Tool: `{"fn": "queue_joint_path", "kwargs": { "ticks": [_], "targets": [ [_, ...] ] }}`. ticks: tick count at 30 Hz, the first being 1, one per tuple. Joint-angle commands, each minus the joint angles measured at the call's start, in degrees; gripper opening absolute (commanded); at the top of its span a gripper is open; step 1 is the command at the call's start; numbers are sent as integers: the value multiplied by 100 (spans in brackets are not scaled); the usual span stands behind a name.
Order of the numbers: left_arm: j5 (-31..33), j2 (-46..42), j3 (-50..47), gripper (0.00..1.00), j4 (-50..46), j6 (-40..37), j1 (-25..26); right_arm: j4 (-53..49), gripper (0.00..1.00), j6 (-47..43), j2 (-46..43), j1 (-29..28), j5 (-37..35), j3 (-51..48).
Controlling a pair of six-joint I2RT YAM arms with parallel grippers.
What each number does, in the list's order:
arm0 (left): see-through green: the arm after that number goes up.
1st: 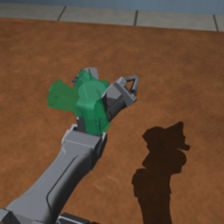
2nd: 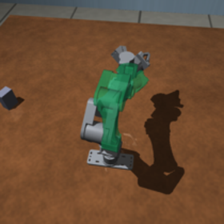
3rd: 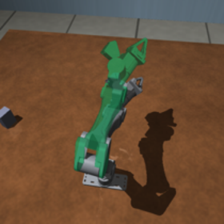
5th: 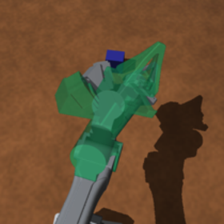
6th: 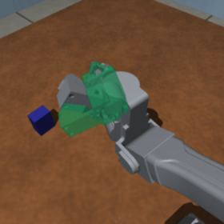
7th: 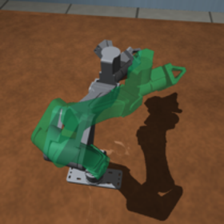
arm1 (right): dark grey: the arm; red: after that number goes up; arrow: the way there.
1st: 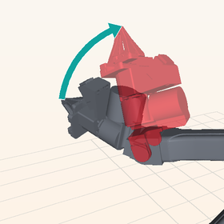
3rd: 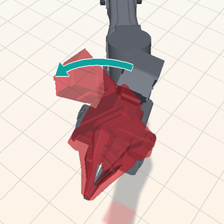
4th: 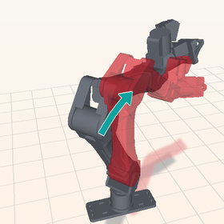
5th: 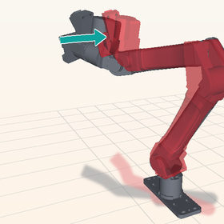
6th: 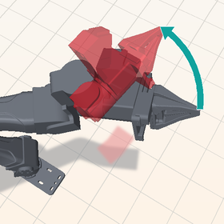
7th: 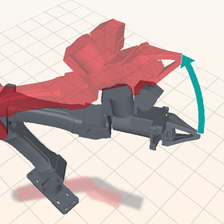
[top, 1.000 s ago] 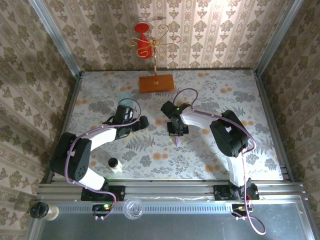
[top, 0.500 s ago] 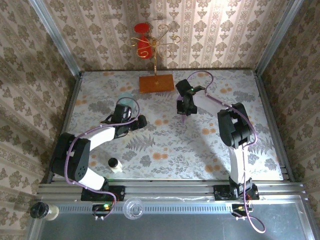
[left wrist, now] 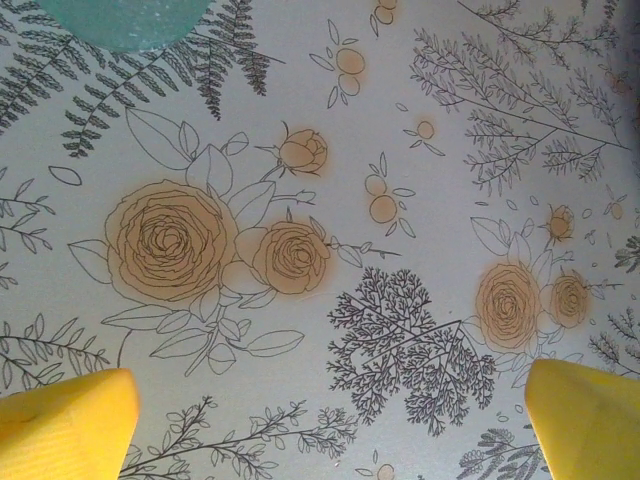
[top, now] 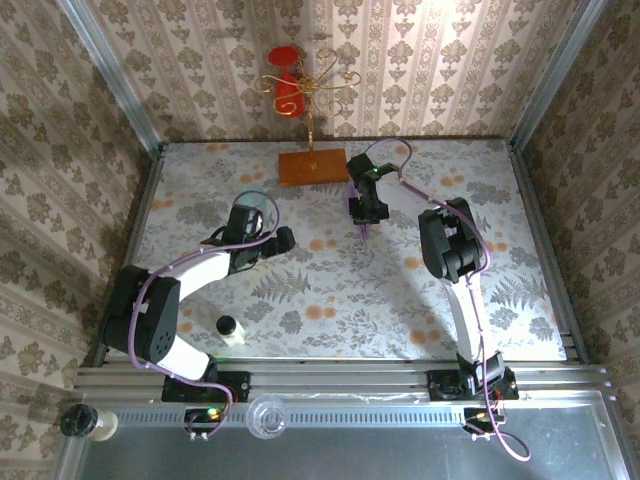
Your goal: Fold a paper plane with a square sheet of paper (pick it up from the middle)
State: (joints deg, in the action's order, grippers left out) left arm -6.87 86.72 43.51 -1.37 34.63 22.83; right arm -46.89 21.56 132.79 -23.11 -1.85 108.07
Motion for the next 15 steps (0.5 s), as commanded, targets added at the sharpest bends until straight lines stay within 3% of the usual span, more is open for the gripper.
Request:
{"fn": "queue_joint_path", "kwargs": {
  "ticks": [1,15],
  "targets": [
    [-93,-19,114,100,-145,-119,-16,-404,25,-145,148,23,-215,113],
    [-83,-24,102,100,-161,-133,-25,-373,43,-62,409,18,-482,13]
  ]
}}
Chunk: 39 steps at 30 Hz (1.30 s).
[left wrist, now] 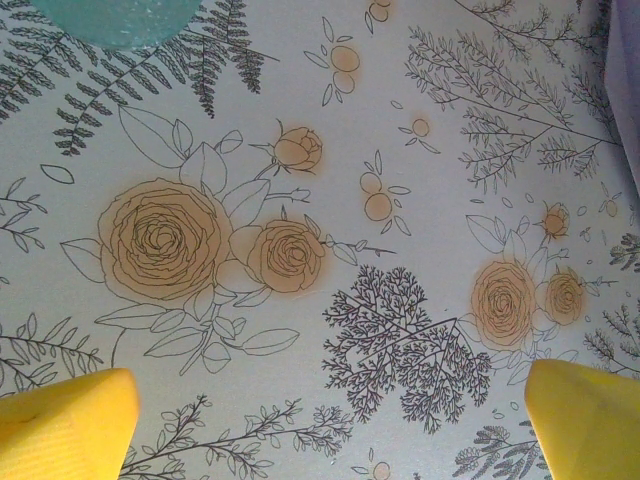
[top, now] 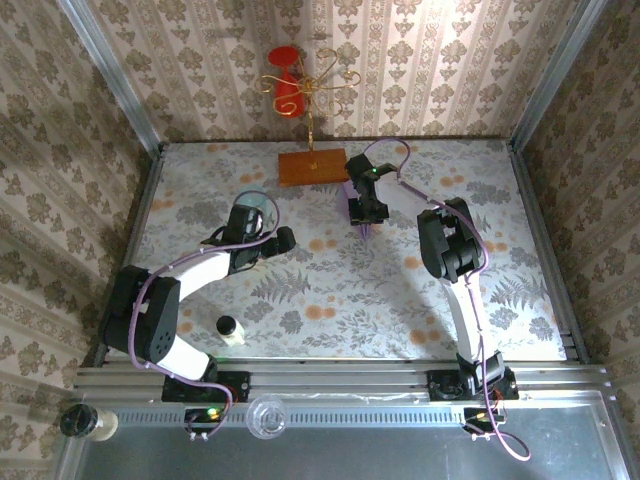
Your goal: Fold a paper plane with a square sheet of paper (pick it up from the middle)
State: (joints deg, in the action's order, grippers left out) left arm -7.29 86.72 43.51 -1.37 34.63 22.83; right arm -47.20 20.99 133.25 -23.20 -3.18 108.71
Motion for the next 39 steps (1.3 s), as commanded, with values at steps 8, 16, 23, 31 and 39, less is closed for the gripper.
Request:
{"fn": "queue_joint_path", "kwargs": {
  "ticks": [8,16,23,31,39],
  "targets": [
    [56,-152,121,100,-245,-172,-34,-264,50,113,360,26,-474,-128],
    [175,-454,178,100,-436,-302,-110,-154,51,247,-67,41,-354,-174],
    [464,-924,395,100,-797,-623,-340,172,62,324,-1277,137,55,-441],
    [780,-1488,373,100,-1108,-1004,-1011,1599,76,505,-3197,526,-20,-2339],
    [1458,-2256,-62,100,-1029,-1673,-1881,3441,100,148,-5643,1252,-1634,-5059]
  ]
}}
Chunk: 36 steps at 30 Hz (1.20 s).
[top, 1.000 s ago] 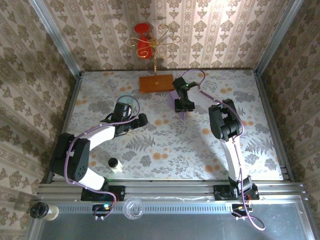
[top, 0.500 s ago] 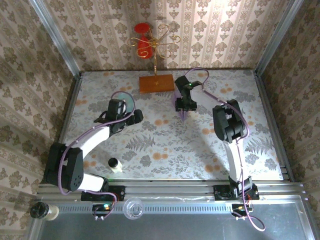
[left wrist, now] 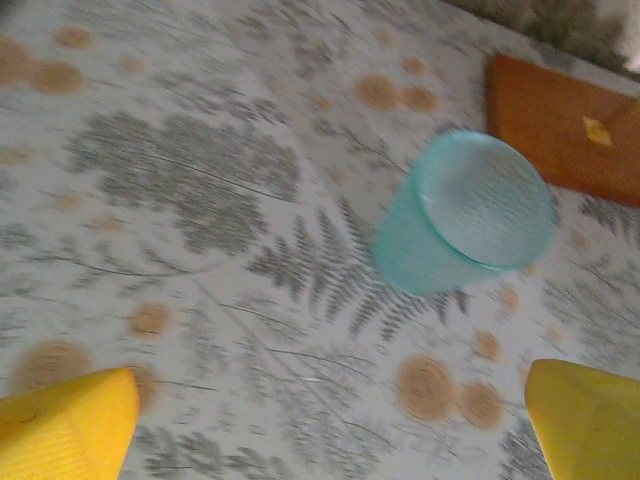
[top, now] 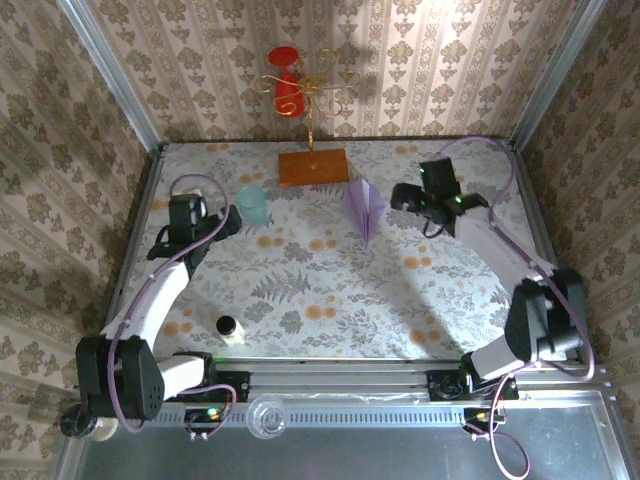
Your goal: Fold a paper plane with a square sheet of paper (pick it up from the middle)
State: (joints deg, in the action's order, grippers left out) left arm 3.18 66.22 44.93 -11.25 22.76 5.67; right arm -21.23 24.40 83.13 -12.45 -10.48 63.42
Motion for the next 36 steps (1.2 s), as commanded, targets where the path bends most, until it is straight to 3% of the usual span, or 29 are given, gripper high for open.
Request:
{"fn": "queue_joint_path", "kwargs": {
  "ticks": [1,7,10,15,21,25,32,36],
  "targets": [
    [527,-262,-298,100,76,-615,-227,1011,100,-278,-822,263,-1146,-793],
    [1070,-288,-1021,100,1371,-1176,-479,2286,100,-900,-1349,664,-1928,-2217],
    [907,-58,-1215,100,2013,-1345,-593,3026,100,-1111,-1228,797,-1949,-2746],
    [655,495,-1410,100,2852,-1776,-681,3878,100,-1337,-723,941,-1460,-3098],
    [-252,1139,-1918,100,4574,-1874,-1019,5165,100,-1581,-440,1121,-404,-3511],
    [-582,1597,-2246,100,5732,-1997,-1068,5463,100,-1821,-377,1174,12,-3577],
    [-1057,1801,-2141,100,5786,-2171,-1075,7033,100,-1986,307,1183,165,-4077],
    [-1146,1866,-2181,100,5933,-2266,-1026,7259,100,-2024,448,1180,251,-4134]
  ]
}}
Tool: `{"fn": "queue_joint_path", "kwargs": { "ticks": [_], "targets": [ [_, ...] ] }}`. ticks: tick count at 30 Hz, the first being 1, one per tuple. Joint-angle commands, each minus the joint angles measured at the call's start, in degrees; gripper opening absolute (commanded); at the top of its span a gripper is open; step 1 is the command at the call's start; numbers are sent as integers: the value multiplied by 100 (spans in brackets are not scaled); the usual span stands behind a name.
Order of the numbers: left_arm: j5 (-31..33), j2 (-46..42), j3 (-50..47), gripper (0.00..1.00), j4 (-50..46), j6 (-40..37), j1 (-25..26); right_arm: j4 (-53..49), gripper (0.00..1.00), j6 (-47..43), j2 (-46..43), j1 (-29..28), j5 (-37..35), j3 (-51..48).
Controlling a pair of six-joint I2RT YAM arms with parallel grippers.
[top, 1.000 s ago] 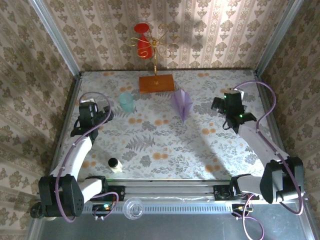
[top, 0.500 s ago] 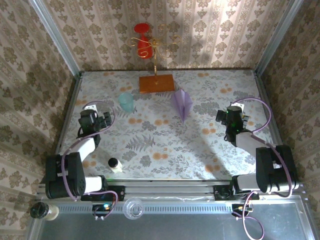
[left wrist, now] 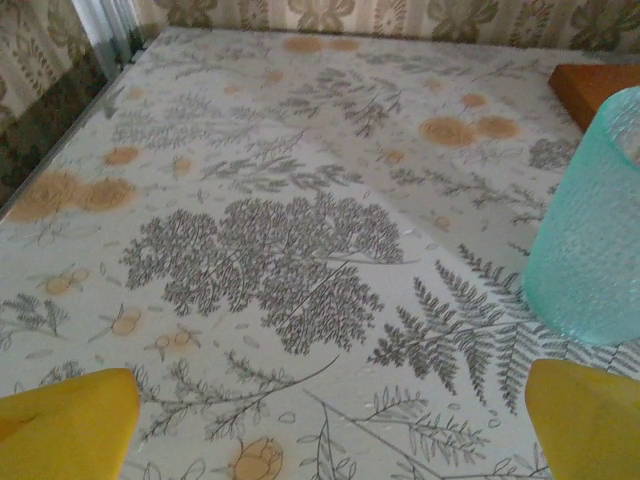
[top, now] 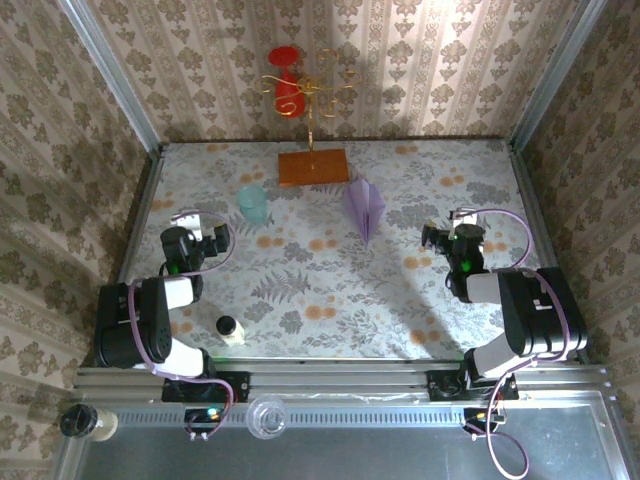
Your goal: Fold a paper plane with a square sheet of paper (pick it up from the middle)
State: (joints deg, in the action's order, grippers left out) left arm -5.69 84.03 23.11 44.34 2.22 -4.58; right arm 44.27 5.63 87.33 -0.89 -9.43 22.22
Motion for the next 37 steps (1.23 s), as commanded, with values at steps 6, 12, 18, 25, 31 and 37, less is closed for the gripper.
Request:
{"fn": "queue_joint_path", "kwargs": {
  "ticks": [6,12,18,25,31,37],
  "targets": [
    [123,559,-158,100,1147,-492,325,704,100,-150,30,20,149,-5],
    [564,523,-58,100,833,-524,457,654,100,-150,53,27,148,30],
    [1097,524,-82,100,893,-575,647,653,100,-150,40,26,144,28],
    [1064,523,-79,100,885,-596,653,652,100,-159,40,22,144,29],
    [882,518,-26,100,770,-600,602,646,100,-159,44,18,135,28],
    [868,523,-35,100,783,-600,595,726,100,-188,19,20,212,-31]
  ]
}}
